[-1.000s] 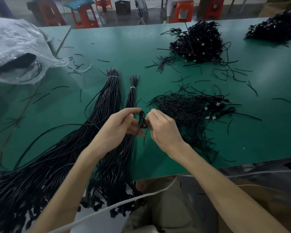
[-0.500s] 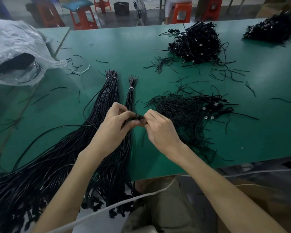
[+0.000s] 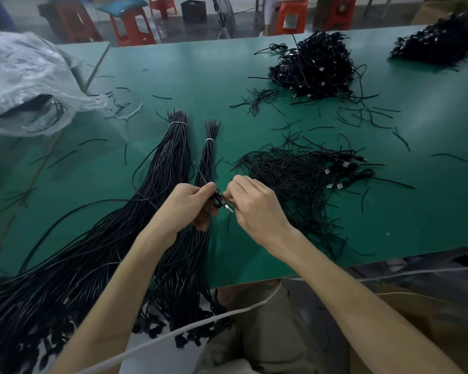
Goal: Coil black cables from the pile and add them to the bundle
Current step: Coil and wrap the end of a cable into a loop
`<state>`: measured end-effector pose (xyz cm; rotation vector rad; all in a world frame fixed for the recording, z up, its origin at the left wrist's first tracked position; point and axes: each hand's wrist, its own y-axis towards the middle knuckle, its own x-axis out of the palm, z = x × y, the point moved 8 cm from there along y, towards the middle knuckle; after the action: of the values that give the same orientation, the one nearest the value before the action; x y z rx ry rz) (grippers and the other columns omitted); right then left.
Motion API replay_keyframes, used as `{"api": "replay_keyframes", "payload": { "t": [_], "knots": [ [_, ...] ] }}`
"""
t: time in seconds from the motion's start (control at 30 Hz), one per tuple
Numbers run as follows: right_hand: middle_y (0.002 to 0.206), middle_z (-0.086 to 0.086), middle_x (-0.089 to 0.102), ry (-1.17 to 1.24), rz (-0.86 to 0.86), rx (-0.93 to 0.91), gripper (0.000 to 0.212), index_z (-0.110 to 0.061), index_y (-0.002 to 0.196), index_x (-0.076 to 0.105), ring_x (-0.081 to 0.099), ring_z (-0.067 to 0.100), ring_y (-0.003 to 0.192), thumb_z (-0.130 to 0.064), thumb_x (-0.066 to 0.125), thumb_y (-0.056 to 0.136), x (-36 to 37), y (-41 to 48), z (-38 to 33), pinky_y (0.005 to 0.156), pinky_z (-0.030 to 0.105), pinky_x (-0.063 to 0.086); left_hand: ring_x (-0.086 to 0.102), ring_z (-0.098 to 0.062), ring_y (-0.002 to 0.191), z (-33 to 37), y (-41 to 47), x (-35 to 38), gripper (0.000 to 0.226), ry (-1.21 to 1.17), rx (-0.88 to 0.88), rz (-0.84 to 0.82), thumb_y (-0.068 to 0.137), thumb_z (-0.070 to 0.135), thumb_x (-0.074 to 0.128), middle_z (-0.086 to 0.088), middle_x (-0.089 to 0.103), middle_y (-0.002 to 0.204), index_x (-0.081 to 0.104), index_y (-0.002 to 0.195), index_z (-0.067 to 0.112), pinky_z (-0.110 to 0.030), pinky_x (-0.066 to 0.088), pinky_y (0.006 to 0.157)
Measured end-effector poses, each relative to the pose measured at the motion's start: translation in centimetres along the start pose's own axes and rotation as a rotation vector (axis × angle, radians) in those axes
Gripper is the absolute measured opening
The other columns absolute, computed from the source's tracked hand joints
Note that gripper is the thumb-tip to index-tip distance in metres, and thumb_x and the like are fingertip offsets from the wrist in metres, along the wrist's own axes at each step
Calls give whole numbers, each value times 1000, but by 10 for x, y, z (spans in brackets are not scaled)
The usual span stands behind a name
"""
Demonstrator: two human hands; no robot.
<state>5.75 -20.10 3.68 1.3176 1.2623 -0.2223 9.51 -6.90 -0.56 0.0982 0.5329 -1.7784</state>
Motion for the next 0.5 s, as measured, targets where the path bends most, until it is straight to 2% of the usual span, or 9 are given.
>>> {"api": "replay_keyframes", "payload": {
  "t": [0.1, 0.2, 0.23, 0.33, 0.4, 0.5],
  "knots": [
    [78, 8, 61, 31, 43, 38, 18, -4, 81, 60, 61, 27, 69, 9, 71, 86, -4, -1, 5, 65, 39, 56, 69, -23, 61, -1, -5, 4, 45, -101, 48, -58, 110, 32, 46, -17, 77, 85, 72, 97, -3, -28, 58, 61],
    [78, 8, 61, 36, 48, 67, 16, -3, 82, 60, 61, 27, 68, 6, 70, 89, -4, -2, 8, 65, 40, 56, 69, -24, 68, -2, -9, 1, 22, -200, 103, -94, 110, 14, 46, -18, 77, 98, 58, 121, -1, -30, 60, 69],
    [79, 8, 61, 38, 40, 74, 15, -3, 83, 61, 61, 26, 69, 7, 71, 88, -3, -3, 8, 66, 40, 56, 69, -25, 70, -2, -9, 0, 23, -222, 117, -105, 108, 9, 47, -19, 77, 99, 52, 130, 3, -31, 60, 70],
    [81, 8, 62, 55, 12, 96, 15, -3, 85, 61, 62, 27, 71, 9, 71, 87, 0, -5, 8, 68, 42, 56, 71, -29, 77, 6, -14, 3, 56, -197, 237, -165, 102, -6, 52, -24, 71, 100, 41, 150, 18, -33, 60, 76],
    [82, 9, 61, 56, 0, 98, 14, -3, 85, 61, 62, 28, 72, 7, 70, 88, 0, -5, 9, 68, 42, 56, 73, -30, 78, 13, -18, 5, 64, -90, 337, -183, 98, -11, 56, -20, 68, 100, 44, 152, 21, -35, 61, 78],
    [81, 10, 61, 42, -4, 88, 16, -2, 85, 61, 61, 29, 71, 12, 69, 84, -1, -5, 8, 67, 42, 55, 74, -23, 73, 16, -16, 2, 53, 137, 405, -91, 94, -2, 67, -2, 73, 94, 59, 140, 23, -36, 62, 80]
  ]
}}
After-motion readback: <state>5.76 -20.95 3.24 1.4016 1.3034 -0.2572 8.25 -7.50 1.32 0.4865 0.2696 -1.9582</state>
